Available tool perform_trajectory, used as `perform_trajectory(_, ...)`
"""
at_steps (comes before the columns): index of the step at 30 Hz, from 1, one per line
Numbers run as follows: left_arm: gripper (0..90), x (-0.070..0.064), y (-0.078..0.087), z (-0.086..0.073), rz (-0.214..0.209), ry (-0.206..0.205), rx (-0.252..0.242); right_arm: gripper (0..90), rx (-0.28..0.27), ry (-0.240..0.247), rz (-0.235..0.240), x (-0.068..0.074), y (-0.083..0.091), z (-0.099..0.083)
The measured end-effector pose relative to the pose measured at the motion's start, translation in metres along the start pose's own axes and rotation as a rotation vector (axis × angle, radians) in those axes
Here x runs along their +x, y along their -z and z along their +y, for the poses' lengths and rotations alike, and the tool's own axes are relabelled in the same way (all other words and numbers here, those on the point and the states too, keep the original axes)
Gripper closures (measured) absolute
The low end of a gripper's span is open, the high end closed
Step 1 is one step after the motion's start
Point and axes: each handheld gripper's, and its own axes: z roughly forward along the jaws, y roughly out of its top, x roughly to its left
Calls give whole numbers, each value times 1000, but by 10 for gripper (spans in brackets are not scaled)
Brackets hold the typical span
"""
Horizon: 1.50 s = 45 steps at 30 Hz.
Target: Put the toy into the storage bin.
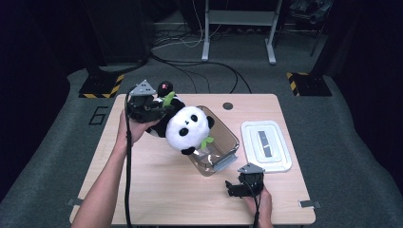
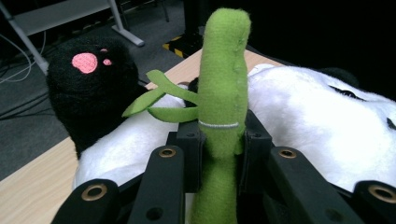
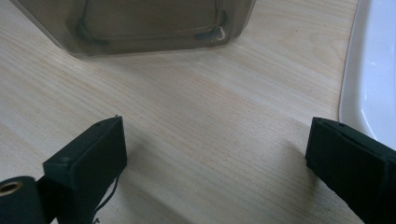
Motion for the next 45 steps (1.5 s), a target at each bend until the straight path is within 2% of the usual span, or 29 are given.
perform_trajectory(14,746,-8,-35,13,-72,-51,17,45,-1,3,0,0,0,0)
perform_trajectory(22,745,-15,-52,20,-119,-95,18,45,-2,4,-2,0,0,0)
perform_trajectory(29,744,-19,-66,20,-155,-125,34,46,-2,4,-2,0,0,0)
perform_trajectory(35,741,-23,-79,18,-185,-132,52,46,0,8,4,0,0,0)
perform_trajectory(40,739,-27,-86,18,-195,-151,75,47,0,8,4,0,0,0)
perform_trajectory(42,738,-28,-90,17,-190,-172,85,47,0,8,3,0,0,0)
perform_trajectory(45,737,-28,-94,13,-187,-156,90,47,1,7,3,0,1,0)
